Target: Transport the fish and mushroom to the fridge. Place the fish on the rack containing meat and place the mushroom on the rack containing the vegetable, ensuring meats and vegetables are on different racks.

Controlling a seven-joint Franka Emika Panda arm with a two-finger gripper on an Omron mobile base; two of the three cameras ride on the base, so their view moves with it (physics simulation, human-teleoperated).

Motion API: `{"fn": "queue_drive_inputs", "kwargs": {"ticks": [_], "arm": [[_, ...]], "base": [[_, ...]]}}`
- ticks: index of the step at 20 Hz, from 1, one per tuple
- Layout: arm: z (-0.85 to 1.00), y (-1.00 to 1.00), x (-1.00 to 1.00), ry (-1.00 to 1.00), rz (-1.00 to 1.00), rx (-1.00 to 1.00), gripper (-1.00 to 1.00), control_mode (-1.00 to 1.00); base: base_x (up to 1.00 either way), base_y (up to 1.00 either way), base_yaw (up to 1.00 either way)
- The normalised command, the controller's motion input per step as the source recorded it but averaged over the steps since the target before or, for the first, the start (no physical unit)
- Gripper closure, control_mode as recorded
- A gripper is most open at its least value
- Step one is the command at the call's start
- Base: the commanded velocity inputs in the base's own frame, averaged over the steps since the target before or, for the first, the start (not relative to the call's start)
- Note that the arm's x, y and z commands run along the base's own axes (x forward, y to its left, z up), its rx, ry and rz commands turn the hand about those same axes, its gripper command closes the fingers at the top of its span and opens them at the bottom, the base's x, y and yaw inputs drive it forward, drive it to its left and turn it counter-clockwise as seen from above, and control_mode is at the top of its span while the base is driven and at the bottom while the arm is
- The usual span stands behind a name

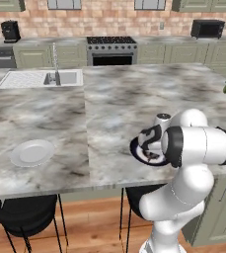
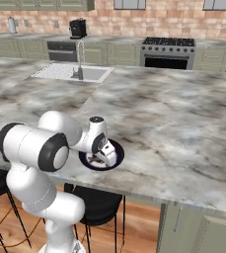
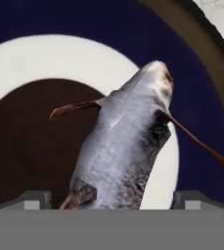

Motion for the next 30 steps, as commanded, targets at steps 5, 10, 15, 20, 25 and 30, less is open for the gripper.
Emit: {"fn": "queue_drive_inputs", "kwargs": {"ticks": [5,10,15,20,25,30], "arm": [[0.0,0.13,0.31,-0.08,-0.05,0.0,1.0,-1.0],[-0.2,0.33,0.37,-0.02,-0.04,0.0,1.0,-1.0],[-0.37,0.11,0.08,0.0,-0.03,0.01,1.0,-1.0],[-0.25,0.0,-0.09,0.04,-0.01,0.06,1.0,-1.0],[0.5,0.0,-0.51,0.02,0.0,0.02,1.0,-1.0],[0.81,0.0,-0.69,0.02,0.03,0.0,1.0,-1.0]], "base": [[0.0,0.0,0.0],[0.0,0.0,0.0],[0.0,0.0,0.0],[0.0,0.0,0.0],[0.0,0.0,0.0],[0.0,0.0,0.0]]}}
